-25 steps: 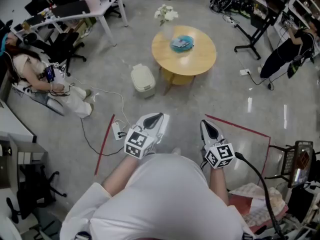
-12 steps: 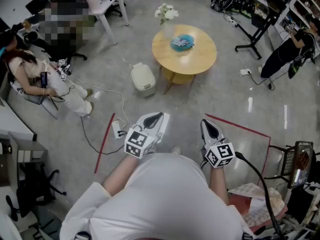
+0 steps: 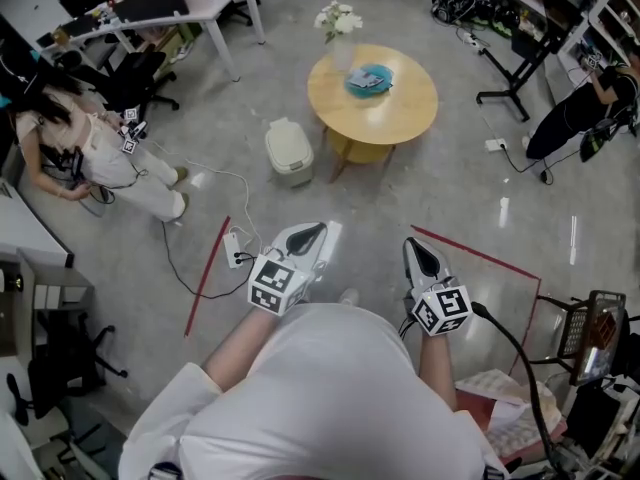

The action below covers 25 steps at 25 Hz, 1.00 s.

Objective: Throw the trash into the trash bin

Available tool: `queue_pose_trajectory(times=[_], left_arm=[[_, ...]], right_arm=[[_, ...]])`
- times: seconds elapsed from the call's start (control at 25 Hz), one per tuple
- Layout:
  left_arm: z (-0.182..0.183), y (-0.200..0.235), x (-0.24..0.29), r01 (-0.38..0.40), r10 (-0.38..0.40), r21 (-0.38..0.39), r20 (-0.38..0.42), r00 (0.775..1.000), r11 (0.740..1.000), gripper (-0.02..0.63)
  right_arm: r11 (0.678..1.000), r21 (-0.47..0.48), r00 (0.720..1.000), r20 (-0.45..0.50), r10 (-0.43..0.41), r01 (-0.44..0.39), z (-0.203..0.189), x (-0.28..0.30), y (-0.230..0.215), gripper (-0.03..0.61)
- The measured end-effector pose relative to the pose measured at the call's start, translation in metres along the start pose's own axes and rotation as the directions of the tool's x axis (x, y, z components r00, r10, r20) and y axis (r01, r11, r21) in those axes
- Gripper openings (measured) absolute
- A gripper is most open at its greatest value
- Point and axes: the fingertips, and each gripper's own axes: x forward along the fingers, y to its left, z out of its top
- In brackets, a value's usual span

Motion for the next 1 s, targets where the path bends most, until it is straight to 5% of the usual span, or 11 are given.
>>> queue_pose_trajectory(times=[1.0], left_arm=[[-0.009,-0.027,0.012,-0.105,0.105,-0.023,0.005,0.994,0.994,0.003]], right_arm=[[0.994,-0.004,0.993,-0.015,0.113,-0.113,-0.014,-0.027,-0.035,0.002]])
